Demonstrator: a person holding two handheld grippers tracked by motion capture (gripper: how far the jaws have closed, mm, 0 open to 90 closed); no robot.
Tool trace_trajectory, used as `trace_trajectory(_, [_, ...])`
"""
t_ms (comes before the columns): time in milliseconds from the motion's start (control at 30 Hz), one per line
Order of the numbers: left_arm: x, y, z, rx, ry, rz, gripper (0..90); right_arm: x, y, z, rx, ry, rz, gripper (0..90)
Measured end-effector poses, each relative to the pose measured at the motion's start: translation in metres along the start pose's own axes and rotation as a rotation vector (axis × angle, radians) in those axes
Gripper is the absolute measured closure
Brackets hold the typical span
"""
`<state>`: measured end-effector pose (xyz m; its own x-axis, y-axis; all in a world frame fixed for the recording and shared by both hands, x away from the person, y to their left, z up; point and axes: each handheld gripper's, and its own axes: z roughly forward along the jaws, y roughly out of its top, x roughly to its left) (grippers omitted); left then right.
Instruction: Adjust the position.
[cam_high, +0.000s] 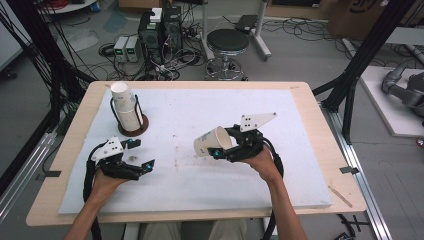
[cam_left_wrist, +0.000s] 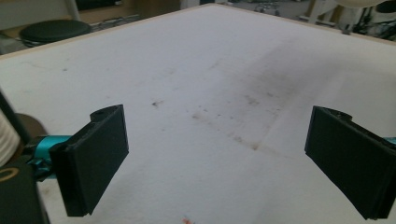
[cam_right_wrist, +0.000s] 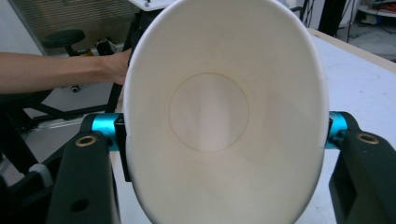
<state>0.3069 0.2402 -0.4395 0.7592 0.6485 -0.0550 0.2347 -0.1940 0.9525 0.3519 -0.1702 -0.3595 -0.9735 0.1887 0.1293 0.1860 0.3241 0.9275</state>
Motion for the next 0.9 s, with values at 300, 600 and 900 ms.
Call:
trace_trajectory(300, [0.004,-0.013,-0.01,-0.023,0.095,-0.042,6.1,-0.003,-0.001,-0.001,0.028,-0.03,0.022,35.4])
trace_trajectory(600, [0.004,-0.021,-0.014,-0.035,0.122,-0.057,6.1,-0.006,0.001,0.001,0.106,-0.071,0.028,35.4])
trace_trajectory(900, [0.004,-0.021,-0.014,-0.043,0.131,-0.068,6.1,-0.007,0.008,0.003,0.179,-0.091,0.021,35.4])
